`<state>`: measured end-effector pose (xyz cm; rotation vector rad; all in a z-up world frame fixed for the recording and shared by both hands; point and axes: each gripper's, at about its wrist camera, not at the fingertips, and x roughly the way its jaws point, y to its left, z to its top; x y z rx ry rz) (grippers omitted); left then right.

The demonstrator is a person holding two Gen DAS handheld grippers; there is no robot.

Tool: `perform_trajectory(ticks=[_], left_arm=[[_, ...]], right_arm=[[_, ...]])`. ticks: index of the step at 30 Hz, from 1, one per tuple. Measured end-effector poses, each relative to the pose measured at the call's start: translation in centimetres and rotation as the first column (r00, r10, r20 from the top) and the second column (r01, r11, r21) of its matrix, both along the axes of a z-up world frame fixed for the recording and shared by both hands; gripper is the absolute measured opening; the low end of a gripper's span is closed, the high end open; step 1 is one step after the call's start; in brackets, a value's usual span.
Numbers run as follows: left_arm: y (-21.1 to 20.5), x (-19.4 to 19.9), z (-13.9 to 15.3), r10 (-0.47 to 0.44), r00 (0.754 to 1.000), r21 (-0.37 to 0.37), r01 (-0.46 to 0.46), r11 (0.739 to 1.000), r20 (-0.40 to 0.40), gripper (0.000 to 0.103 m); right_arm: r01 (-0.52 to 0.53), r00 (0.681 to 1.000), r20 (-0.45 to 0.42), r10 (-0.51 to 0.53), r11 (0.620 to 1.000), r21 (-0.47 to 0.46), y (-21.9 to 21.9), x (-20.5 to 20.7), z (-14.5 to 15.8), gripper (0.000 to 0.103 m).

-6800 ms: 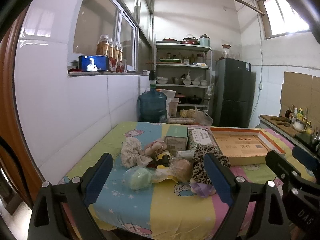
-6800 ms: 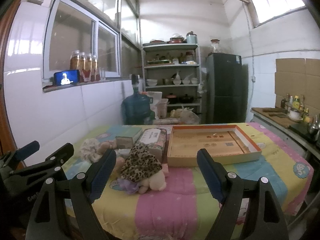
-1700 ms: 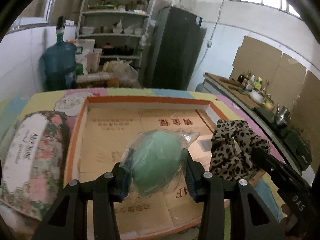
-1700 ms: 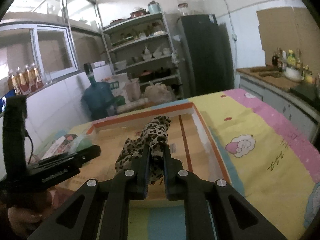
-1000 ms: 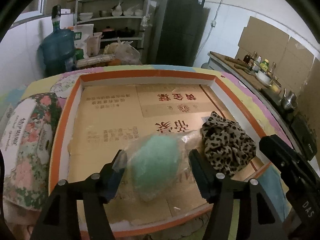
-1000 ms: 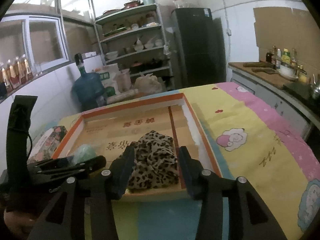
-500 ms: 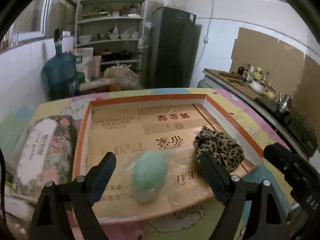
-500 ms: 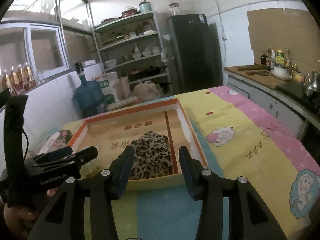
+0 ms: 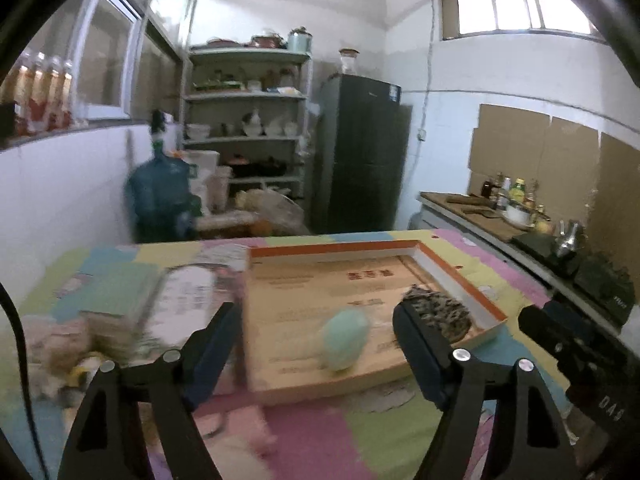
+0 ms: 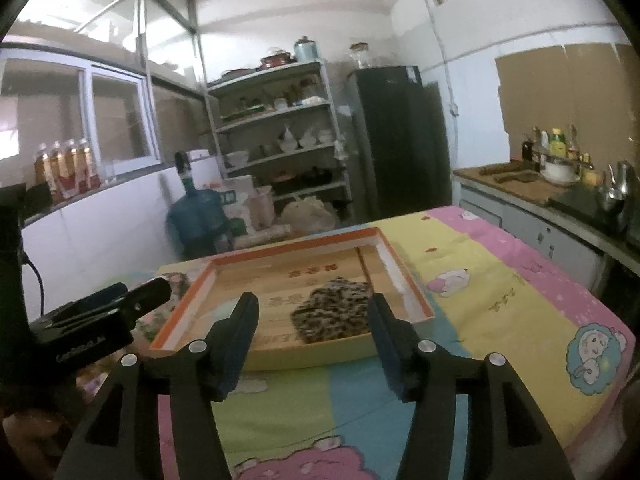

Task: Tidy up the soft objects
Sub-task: 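Move both tools back from the tray toward the pile of soft items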

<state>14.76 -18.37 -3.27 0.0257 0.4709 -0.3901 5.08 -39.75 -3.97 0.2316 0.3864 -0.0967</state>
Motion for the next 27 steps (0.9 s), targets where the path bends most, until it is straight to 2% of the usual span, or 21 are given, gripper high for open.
perform_trajectory(ticks=[1,10,15,19,21,24,26,27], left_arm=[[0.8,-0.6,0.2,0.015,1.000,0.005,-0.015,1.000,0.014,0.078],[9.2,-3.6,0.7,0.159,0.987,-0.006,-0.159,0.987,0.035,0.078],[13.2,-5.2,0.6,0.215,0.976,-0.025,-0.214,0.976,0.035,0.078],[15.7,-6.1,0.4,0.215,0.976,-0.019,-0.215,0.977,0.044,0.081],[16.6,-6.5,0.2,0.201,0.979,-0.024,-0.200,0.980,0.034,0.085],[18.0,-7.0,-0.3,0.210,0.978,-0.020,-0.209,0.978,0.022,0.085],[18.8,-7.4,-0.4,0.234,0.972,-0.009,-0.234,0.972,0.024,0.085],[19.2,-7.7,-0.5,0.250,0.968,-0.011,-0.250,0.968,0.030,0.085]], right_arm=[[-0.011,1.000,0.003,0.011,1.000,-0.002,0.6,-0.2,0.2,0.071],[-0.094,0.995,-0.028,0.093,0.995,-0.020,5.3,-0.5,0.2,0.075],[-0.169,0.985,-0.030,0.169,0.985,-0.013,8.4,-0.6,0.0,0.075],[-0.251,0.967,-0.045,0.251,0.968,-0.001,10.9,-0.3,-0.8,0.075],[-0.302,0.952,-0.056,0.301,0.953,0.002,12.2,-0.1,-1.3,0.075],[-0.416,0.906,-0.086,0.414,0.910,-0.005,14.4,0.4,-2.3,0.075],[-0.513,0.855,-0.120,0.504,0.857,-0.050,15.9,0.8,-2.9,0.075],[-0.579,0.813,-0.150,0.563,0.809,-0.099,16.9,1.1,-3.2,0.075]])
